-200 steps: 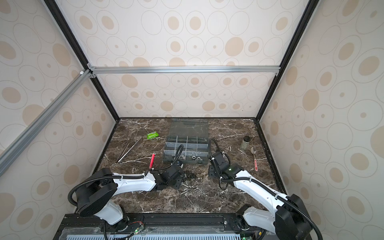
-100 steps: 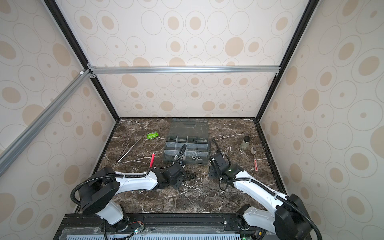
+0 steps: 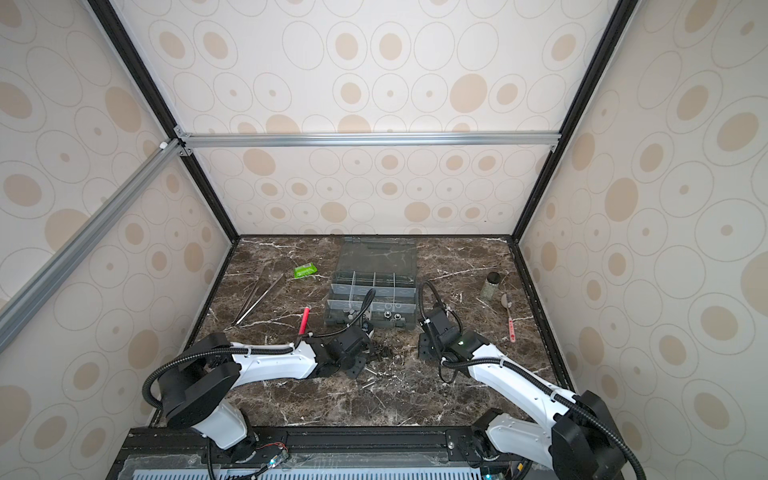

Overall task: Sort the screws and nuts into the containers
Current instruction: 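Grasp a silver hex nut from the pile with the left gripper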

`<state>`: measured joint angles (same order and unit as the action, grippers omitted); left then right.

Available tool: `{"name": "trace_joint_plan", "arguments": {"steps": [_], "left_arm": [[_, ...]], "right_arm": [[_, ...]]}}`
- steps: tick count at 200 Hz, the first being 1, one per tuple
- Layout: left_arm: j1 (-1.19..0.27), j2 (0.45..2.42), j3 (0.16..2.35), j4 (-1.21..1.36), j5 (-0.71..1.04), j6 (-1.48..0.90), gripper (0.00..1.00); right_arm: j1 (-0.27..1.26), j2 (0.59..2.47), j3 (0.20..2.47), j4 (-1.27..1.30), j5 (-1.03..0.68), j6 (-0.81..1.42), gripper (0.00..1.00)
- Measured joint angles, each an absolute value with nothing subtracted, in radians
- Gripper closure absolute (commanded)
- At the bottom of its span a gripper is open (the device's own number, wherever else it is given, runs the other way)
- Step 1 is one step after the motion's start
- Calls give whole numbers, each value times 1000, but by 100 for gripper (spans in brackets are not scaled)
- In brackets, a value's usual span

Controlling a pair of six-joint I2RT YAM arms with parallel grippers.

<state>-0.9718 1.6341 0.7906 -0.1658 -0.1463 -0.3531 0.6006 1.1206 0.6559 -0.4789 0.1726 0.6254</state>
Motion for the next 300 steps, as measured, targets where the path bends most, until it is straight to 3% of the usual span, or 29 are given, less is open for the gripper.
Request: {"name": "trace_joint_plan", "arguments": {"steps": [117,192,217,264,300], "left_arm": [[-972,1629,788,-171,-121,-260,72],[-972,1613,778,-196,-129,-261,71],[-972,1606,774,-202,-137,-265,64],[-973,1589,760,-212,-140,-268,64],[-973,1578,749,-218,-137,-275,70]], "right_arm": [[601,1121,656,-478,168,632,60],[601,1121,656,-478,168,632,60],[601,1121,656,-479,169,632,60],[601,1121,656,-478,169,632,60],[601,1121,656,-478,169,632,60]]}}
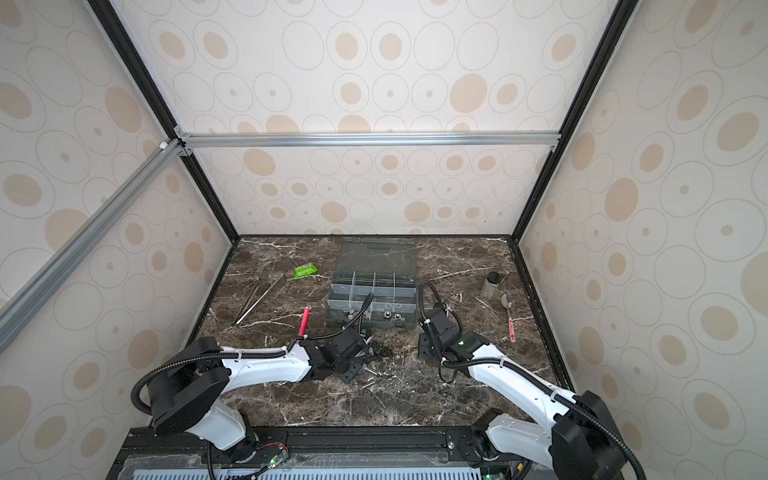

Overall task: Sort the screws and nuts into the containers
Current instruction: 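Grasp a silver hex nut from the pile with the left gripper, then carry the hex nut with the left gripper into the hex nut compartment and release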

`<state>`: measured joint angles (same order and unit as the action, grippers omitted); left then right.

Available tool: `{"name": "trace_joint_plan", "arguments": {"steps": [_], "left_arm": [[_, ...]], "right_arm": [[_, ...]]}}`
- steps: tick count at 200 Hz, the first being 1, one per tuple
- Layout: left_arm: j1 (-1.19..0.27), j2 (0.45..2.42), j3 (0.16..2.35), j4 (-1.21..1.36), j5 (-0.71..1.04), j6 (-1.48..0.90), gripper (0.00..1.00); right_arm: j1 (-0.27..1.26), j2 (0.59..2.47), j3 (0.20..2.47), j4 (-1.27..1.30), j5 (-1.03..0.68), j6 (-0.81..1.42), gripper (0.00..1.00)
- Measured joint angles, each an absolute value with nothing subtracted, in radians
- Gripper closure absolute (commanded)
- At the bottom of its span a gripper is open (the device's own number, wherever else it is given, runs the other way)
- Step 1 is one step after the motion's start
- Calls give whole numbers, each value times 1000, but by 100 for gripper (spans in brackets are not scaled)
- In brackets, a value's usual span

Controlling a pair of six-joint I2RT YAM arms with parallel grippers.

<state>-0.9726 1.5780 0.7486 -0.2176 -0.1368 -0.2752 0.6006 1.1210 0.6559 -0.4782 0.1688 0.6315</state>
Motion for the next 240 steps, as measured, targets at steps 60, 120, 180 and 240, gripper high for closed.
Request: {"name": "trace_joint_plan", "arguments": {"steps": [60,120,180,240], "left_arm": [[-973,1574,745,-217,-138,-279,79],[-960,1563,751,-236,-137,-284,81],[-889,1579,948,-239,-132,-272,81],[-813,1792,1221,-202,-106,-241,80]], "right_arm": [[601,1119,647,-478,169,632,60],[601,1091,646,-486,175,632,59],[601,1063,646,-507,189,632,59],[601,1042,647,-531,200,631,59]]}}
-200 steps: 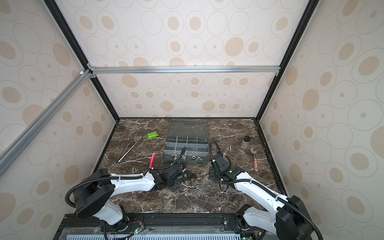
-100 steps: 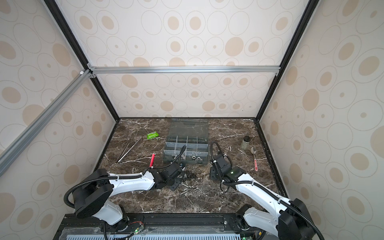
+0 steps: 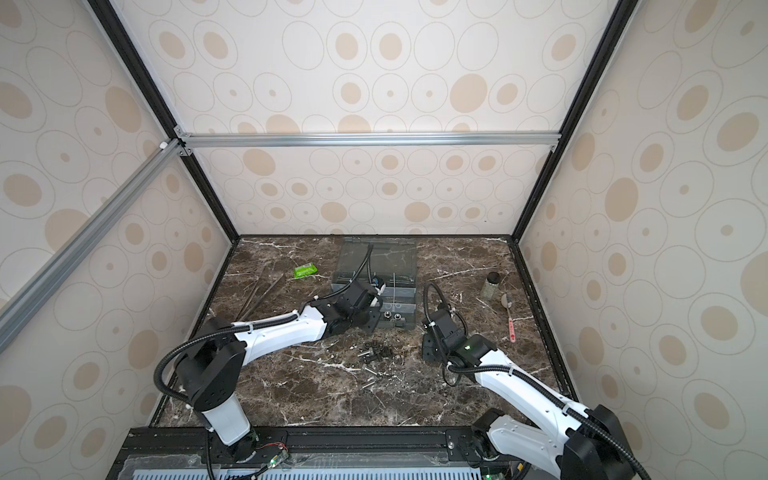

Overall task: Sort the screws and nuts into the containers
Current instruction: 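Carry the hex nut with the left gripper into the hex nut compartment and release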

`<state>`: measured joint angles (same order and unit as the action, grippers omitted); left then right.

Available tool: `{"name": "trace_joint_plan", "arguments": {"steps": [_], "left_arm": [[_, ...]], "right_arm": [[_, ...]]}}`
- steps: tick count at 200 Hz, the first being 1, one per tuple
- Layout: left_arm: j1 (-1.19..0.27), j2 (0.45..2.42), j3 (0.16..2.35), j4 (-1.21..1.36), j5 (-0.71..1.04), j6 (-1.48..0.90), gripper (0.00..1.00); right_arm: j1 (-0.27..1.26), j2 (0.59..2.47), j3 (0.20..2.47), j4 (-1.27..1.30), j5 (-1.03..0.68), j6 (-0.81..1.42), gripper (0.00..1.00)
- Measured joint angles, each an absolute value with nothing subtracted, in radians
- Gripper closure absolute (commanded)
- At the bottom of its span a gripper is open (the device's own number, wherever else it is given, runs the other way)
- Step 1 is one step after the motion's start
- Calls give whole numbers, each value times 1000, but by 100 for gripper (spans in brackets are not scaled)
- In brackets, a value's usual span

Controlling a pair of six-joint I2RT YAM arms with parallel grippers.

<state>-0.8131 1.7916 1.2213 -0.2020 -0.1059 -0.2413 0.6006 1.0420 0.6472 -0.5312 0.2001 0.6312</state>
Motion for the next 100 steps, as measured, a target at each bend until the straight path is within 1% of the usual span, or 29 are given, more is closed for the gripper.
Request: {"name": "trace_joint_plan", "arguments": {"steps": [31,100], "left_arm": [[-805,1905,1336,-200,-57,-227,80],[-823,2015,1438,-197,38,-223,78]], "right_arm": [[601,1029,647,-544,211,631,59],[601,1015,647,-551,234,628,59]]}}
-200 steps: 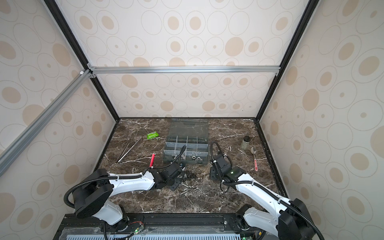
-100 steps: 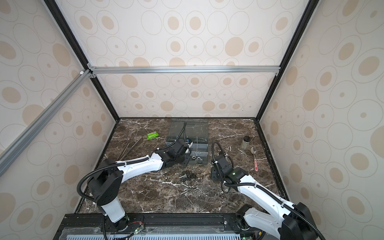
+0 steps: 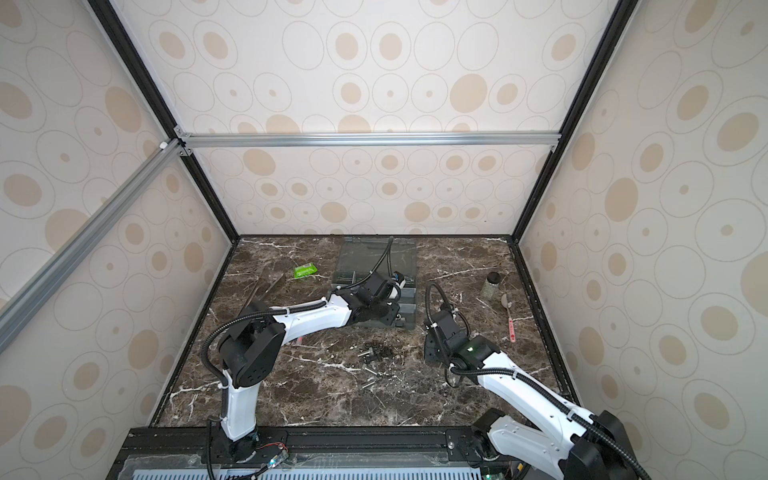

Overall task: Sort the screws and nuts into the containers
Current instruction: 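Carry the hex nut with the left gripper into the hex nut compartment and release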

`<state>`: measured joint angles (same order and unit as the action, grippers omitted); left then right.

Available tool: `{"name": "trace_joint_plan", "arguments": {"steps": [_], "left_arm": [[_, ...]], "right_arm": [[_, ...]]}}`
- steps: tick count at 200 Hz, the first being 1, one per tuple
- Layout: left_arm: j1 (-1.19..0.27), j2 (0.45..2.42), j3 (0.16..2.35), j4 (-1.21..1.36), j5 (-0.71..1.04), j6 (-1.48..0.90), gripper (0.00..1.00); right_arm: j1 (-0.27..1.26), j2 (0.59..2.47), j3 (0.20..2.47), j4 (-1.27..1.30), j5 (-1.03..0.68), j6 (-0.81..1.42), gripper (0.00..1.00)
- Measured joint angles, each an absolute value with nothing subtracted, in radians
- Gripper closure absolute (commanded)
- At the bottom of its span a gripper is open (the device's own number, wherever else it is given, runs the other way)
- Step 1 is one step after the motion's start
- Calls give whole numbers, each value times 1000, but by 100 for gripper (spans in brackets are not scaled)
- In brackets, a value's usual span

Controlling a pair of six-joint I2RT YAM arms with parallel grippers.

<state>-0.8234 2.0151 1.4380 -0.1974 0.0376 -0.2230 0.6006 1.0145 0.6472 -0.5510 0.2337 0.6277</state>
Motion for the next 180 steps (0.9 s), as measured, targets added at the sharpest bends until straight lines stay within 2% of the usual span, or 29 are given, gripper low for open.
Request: {"name": "trace_joint_plan", "arguments": {"steps": [38,78,111,180], "left_arm": [[-837,2059,1476,-197,78,-223,76],[-854,2094,1510,-196,108,-225,67],[-856,2095,1510,-191,127,-232,56],[-855,2073,1490,-161,125,-253,54]], "right_arm": [[601,1015,647,-551,242,624,58],[601,1015,647,-550,247,624,58],[601,1015,647,-550,251,624,58],[601,995,647,-550,264,623,58]]}}
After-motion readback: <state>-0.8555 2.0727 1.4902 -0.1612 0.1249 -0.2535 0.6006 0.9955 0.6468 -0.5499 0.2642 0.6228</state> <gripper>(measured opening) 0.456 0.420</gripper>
